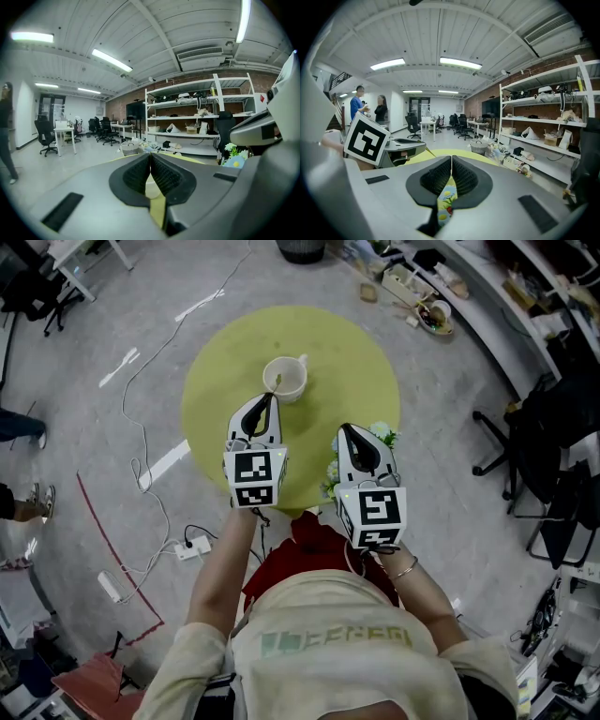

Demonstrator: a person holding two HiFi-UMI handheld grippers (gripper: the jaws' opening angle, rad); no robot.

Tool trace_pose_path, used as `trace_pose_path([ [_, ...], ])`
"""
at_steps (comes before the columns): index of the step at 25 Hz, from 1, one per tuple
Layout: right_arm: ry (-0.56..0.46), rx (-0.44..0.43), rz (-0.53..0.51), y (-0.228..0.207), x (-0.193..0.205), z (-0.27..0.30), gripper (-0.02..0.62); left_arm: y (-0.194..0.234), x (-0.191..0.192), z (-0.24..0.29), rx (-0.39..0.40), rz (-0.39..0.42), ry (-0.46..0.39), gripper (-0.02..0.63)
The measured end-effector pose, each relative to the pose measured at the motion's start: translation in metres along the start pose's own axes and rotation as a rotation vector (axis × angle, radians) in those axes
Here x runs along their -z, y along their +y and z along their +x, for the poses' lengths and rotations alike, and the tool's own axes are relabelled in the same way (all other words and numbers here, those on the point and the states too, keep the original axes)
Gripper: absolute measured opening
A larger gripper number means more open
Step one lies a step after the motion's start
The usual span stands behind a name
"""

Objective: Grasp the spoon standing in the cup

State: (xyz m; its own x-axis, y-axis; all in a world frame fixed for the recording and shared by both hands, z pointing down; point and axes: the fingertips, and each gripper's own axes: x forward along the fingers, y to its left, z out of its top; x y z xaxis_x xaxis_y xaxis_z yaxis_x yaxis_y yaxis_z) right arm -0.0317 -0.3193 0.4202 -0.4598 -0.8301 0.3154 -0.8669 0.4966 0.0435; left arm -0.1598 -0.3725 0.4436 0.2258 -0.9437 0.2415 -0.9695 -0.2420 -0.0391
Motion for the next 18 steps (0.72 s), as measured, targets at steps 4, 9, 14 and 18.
trace_pose_path([
  [4, -0.010, -0.005, -0.007, 0.006, -0.002, -0.009, 0.037, 0.001, -0.005, -0.015, -0.010, -0.021, -0.019, 0.026],
  [9, -0.027, -0.014, -0.014, 0.015, -0.007, -0.017, 0.037, 0.005, -0.014, -0.035, -0.032, -0.035, -0.047, 0.026],
  [14, -0.044, -0.036, -0.021, 0.029, -0.010, -0.029, 0.037, 0.008, -0.020, -0.060, -0.048, -0.054, -0.069, 0.026],
  [18, -0.056, -0.056, -0.026, 0.041, -0.012, -0.038, 0.037, 0.014, -0.026, -0.082, -0.069, -0.064, -0.087, 0.026],
])
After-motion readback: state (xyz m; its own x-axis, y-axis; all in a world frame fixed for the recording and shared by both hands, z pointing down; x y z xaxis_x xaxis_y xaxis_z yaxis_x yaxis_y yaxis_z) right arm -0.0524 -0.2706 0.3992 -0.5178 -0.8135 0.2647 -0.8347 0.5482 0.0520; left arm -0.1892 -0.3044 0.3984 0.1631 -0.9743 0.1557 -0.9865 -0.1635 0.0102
